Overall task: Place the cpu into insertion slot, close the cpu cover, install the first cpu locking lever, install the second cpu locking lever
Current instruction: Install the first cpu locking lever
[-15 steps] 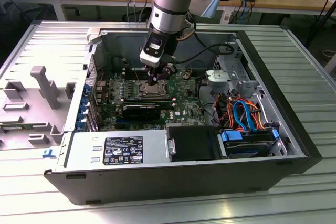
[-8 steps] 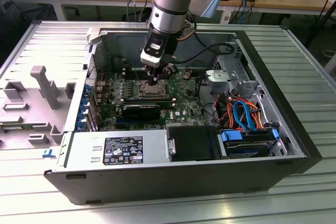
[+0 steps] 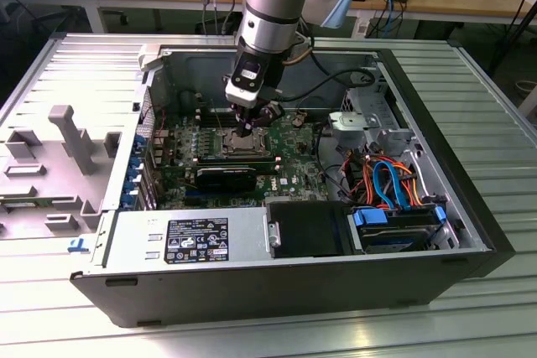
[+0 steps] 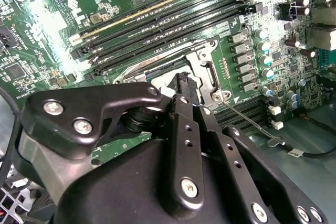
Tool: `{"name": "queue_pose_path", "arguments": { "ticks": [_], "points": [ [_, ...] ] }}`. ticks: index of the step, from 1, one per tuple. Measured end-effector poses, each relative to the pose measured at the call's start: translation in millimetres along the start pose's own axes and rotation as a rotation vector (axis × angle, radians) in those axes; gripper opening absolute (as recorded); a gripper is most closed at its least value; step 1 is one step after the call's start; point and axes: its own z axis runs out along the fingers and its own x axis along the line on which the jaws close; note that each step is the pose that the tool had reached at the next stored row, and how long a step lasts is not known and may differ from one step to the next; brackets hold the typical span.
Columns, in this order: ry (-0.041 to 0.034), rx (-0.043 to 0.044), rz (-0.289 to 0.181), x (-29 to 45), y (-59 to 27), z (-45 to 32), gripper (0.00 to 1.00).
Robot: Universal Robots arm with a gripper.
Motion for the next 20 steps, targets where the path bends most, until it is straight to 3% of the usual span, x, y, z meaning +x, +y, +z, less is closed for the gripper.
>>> {"name": "queue_pose_path", "arguments": {
  "ticks": [20],
  "points": [
    [-0.0059, 0.0021, -0.035, 0.0, 0.0, 0.0, 0.11]
  ]
}}
